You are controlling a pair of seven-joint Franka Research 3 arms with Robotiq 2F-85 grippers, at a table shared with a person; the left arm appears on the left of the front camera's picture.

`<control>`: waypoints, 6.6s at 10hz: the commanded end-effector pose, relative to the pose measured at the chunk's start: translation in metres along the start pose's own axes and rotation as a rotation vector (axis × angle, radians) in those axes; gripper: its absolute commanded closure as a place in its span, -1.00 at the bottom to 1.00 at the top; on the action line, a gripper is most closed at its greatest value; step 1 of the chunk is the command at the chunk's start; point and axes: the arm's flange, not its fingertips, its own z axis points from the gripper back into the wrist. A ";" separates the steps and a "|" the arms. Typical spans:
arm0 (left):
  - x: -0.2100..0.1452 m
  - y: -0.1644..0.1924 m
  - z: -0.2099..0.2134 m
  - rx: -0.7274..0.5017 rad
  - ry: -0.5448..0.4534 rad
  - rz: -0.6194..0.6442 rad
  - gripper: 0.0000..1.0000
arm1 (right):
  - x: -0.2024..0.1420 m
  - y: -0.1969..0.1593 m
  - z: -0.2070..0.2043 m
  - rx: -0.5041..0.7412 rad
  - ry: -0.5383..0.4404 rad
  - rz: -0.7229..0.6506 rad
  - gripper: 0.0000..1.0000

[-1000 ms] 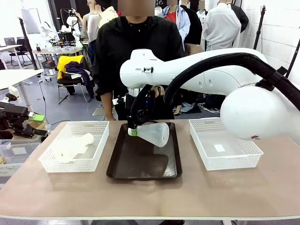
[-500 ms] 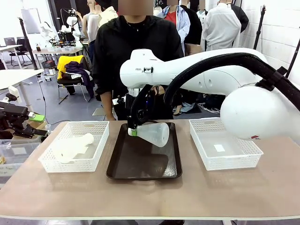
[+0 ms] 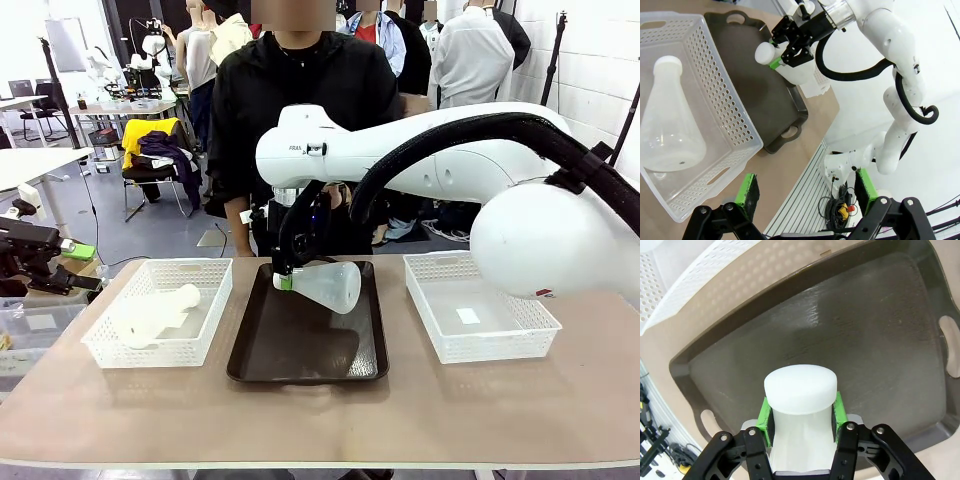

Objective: Prepare the laboratory tools.
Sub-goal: While moving the picked Big flask to the Handle tray indicated by the person, stop as directed by the person, then place the picked Big flask upright in the Handle tray as instructed by the person.

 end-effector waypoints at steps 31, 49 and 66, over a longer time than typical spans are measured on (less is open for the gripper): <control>-0.001 -0.001 0.001 0.001 -0.001 -0.002 -1.00 | 0.000 0.000 0.002 -0.006 -0.010 0.001 1.00; -0.001 -0.001 0.001 0.001 -0.001 -0.002 -1.00 | -0.116 -0.026 0.064 0.339 -0.966 0.751 1.00; -0.001 -0.001 0.001 0.001 -0.001 -0.002 -1.00 | -0.110 -0.139 -0.044 0.387 -1.428 0.795 1.00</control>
